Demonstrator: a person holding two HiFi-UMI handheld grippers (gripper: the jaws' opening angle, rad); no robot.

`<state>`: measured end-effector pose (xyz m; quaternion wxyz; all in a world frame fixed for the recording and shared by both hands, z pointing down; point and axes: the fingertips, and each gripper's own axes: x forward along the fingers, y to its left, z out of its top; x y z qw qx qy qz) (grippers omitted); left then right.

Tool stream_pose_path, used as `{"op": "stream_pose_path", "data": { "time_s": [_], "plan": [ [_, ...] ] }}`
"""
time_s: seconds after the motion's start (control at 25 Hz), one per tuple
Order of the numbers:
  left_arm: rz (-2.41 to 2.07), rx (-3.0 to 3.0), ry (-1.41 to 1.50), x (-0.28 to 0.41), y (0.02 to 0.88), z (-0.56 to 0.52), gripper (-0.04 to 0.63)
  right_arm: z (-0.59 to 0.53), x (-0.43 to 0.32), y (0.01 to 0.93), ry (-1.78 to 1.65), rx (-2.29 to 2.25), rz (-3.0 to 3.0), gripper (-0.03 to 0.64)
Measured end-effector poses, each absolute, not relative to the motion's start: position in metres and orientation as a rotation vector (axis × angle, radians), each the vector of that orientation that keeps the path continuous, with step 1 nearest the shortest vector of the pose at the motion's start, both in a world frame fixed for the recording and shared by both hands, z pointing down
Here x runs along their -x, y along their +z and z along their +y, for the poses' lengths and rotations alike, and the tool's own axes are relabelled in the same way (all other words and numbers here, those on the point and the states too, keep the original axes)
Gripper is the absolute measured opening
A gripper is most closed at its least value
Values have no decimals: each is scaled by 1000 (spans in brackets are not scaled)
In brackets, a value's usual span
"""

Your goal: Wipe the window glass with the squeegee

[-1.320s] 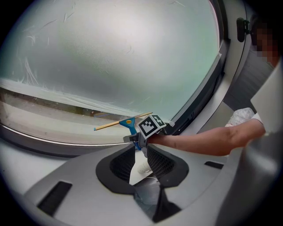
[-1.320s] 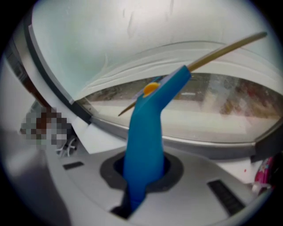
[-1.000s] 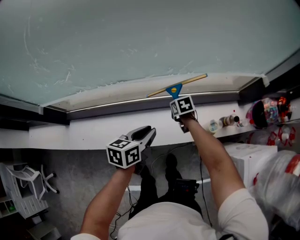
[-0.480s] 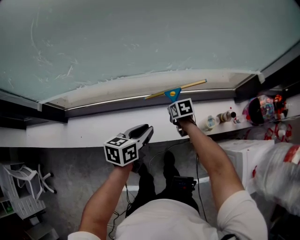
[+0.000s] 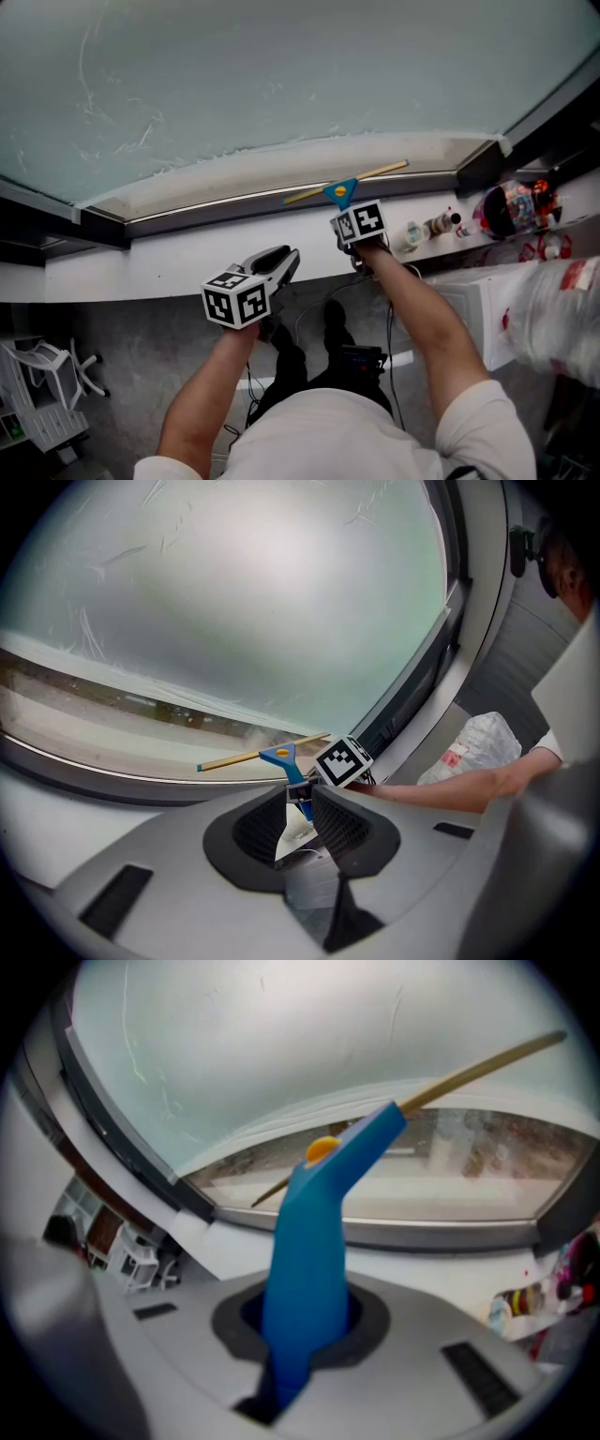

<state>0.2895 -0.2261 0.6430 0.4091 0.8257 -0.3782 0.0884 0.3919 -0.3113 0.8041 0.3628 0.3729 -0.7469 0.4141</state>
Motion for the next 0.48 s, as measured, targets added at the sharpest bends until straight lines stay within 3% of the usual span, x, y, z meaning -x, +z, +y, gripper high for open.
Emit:
{"op": "stream_pose_path", "data": {
  "time_s": [0.48],
  "plan": [
    [-946,-2115,148,-249,616,-205,107,-272,-376,773,1079,-1021,-1908,43]
  ]
}}
